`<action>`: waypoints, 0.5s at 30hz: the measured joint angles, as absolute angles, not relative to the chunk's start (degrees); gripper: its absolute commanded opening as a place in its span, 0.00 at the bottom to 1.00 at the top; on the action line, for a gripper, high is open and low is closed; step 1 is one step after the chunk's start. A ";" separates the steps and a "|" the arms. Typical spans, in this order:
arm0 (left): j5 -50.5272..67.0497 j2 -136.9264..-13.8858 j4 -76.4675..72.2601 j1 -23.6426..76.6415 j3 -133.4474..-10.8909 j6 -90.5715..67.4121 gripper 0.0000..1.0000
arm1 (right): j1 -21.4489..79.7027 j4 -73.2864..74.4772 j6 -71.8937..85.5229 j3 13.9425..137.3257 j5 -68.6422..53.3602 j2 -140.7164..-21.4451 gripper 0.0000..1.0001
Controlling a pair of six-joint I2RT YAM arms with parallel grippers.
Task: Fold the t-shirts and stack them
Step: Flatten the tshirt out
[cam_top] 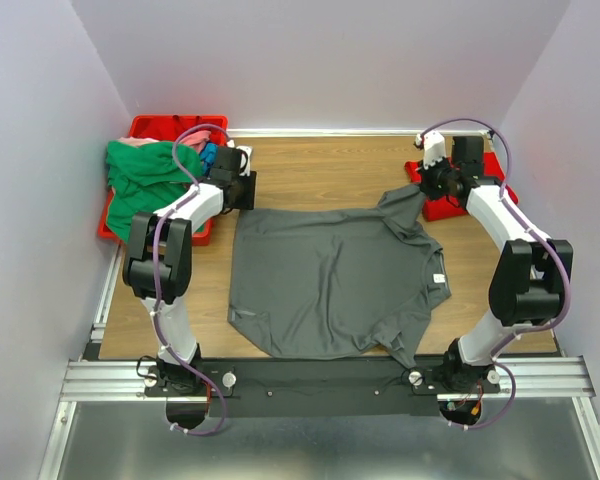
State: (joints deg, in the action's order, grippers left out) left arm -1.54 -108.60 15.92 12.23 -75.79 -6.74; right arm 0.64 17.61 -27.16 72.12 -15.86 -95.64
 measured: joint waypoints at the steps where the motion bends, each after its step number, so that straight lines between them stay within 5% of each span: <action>1: -1.08 -108.53 15.90 12.21 -75.79 -6.74 0.56 | 0.62 17.61 -27.16 72.12 -15.84 -95.77 0.00; 15: 0.69 -110.63 16.95 12.21 -75.83 -6.83 0.52 | 0.64 17.61 -27.14 72.12 -15.75 -96.01 0.00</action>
State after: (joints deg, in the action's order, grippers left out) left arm 0.69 -110.63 16.95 12.21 -75.83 -6.83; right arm 0.64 17.61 -27.14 72.12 -15.75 -96.01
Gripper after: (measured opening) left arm 0.520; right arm 0.009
